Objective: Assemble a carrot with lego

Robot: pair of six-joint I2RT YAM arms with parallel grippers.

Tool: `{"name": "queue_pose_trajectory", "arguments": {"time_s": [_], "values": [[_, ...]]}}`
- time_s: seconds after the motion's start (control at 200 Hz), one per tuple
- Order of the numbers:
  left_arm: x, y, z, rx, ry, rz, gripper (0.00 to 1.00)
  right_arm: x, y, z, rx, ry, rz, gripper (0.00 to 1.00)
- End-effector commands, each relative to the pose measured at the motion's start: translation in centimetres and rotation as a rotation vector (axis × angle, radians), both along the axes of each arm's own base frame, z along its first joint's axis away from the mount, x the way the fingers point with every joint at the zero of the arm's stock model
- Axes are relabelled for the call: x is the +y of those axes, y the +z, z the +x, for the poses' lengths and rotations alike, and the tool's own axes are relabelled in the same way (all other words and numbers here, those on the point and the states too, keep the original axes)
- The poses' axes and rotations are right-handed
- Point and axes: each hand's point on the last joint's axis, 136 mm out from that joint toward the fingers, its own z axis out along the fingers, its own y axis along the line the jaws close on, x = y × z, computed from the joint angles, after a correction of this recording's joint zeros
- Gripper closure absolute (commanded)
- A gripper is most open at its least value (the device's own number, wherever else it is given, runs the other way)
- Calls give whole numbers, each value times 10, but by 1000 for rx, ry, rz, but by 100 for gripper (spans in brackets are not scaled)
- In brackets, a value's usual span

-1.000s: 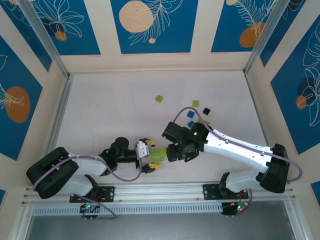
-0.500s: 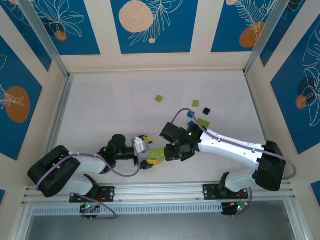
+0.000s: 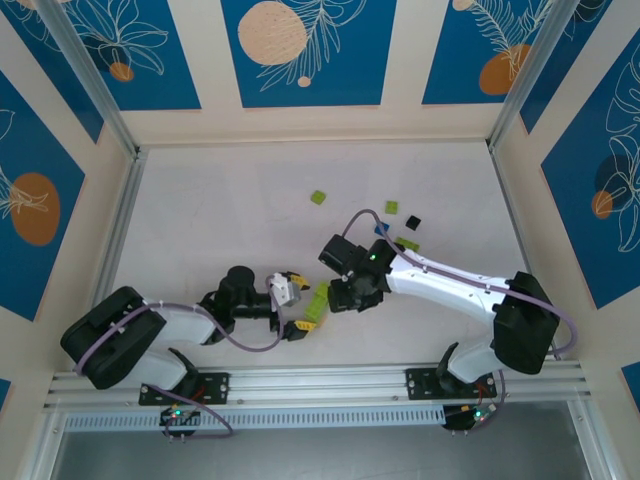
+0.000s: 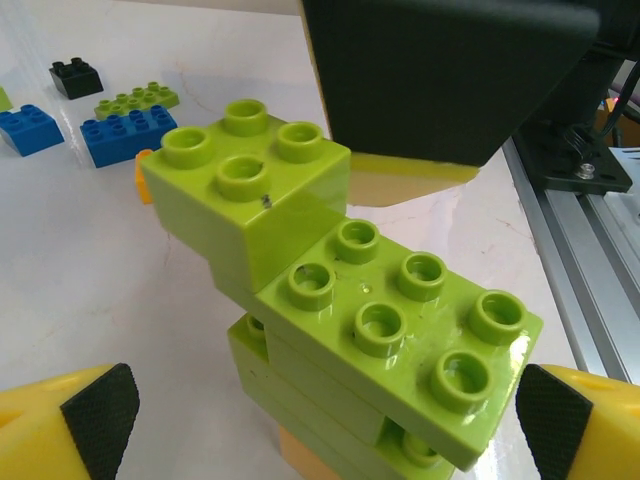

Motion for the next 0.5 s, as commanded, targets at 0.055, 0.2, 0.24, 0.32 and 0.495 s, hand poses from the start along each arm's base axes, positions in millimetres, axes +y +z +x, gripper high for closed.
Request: {"name": "queue_pose_trajectory", "arguments": {"time_s": [0.055,0.2,0.24,0.32,0.495], "values": [[-4,8,7,-34,-10,-21,1,13,7,15,-21,35,36,50],[-5,6,8,-34,-12,-17,1,12,10,24,-38,40,23,50],[-5,6,9,-34,-10,-16,1,11,11,26,-41,37,20,50],[-5,7,9,-35,-10,-18,1,8,14,27,-45,29,13,51],[-5,6,9,-32,-12,-16,1,4,16,27,-46,16,11,51]]}}
